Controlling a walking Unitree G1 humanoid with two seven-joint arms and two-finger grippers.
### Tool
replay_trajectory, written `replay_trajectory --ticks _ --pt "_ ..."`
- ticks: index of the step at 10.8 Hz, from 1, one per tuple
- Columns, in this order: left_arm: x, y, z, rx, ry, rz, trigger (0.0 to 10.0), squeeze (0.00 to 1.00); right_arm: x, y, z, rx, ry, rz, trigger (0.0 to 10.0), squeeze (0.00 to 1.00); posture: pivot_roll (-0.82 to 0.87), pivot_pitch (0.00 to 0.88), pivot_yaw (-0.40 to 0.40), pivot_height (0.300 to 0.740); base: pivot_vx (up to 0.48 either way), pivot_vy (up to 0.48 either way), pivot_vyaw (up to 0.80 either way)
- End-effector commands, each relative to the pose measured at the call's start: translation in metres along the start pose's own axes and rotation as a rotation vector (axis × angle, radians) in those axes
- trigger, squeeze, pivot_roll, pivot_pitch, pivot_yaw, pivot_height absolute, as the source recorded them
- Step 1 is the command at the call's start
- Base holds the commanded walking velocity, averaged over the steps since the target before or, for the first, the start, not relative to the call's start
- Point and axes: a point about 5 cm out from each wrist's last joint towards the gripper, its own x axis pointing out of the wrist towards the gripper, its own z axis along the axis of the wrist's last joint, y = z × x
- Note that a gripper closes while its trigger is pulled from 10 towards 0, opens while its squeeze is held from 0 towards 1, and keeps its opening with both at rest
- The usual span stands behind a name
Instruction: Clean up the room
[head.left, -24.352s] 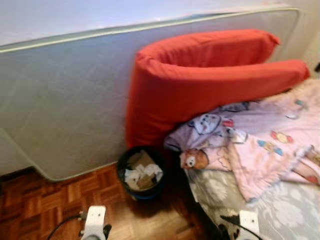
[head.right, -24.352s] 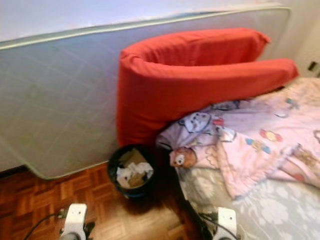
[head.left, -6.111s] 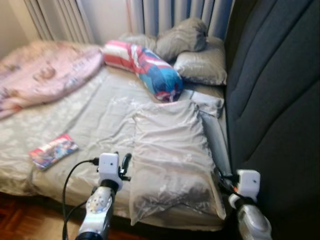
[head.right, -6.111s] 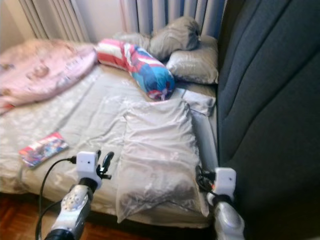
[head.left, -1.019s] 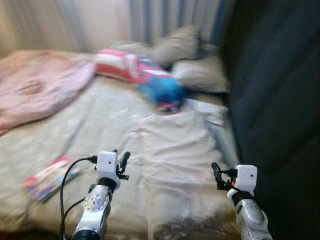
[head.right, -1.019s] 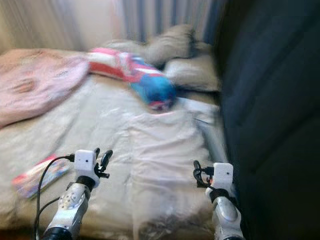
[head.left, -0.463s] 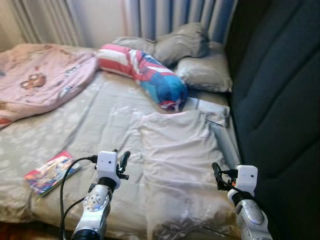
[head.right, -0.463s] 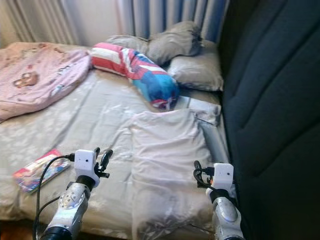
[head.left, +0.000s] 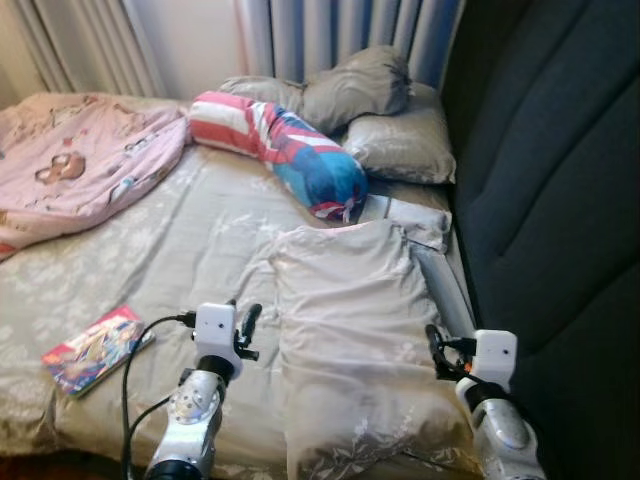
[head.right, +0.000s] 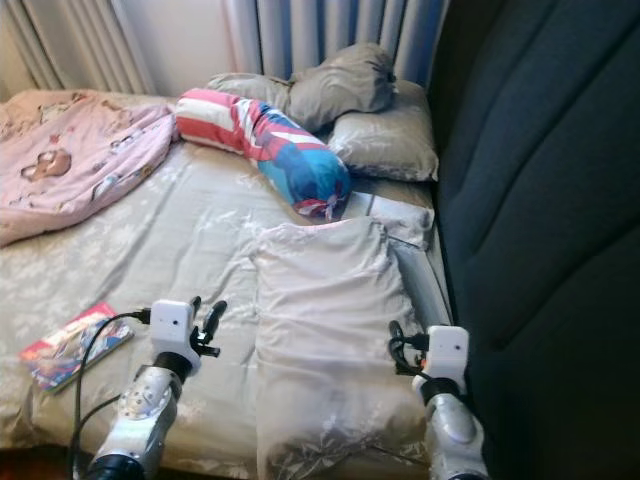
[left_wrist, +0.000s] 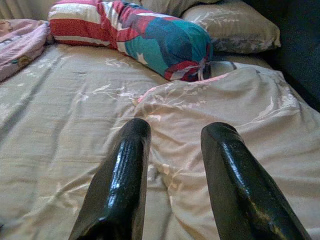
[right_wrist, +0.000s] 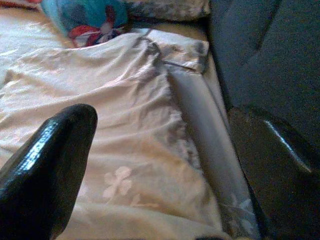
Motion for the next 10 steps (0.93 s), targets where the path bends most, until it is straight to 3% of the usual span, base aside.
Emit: replay_trajectory --ticks 1,10 --pt "-0.0013 -0.0001 -0.0027 -0.003 0.012 0.005 10.0 0.00 -0.0012 -0.0014 -0.0018 0.012 0.007 -0.009 10.0 0.00 0.06 0.053 -0.025 0.740 0.000 -0.277 0.00" --pt "0.0039 0.0025 -0.0016 -0.014 0.029 0.016 10.0 0.00 -0.0014 0.0041 -0.0038 -0.009 0.019 0.031 10.0 0.00 0.05 0.062 -0.029 0.740 0.000 0.000 0.00"
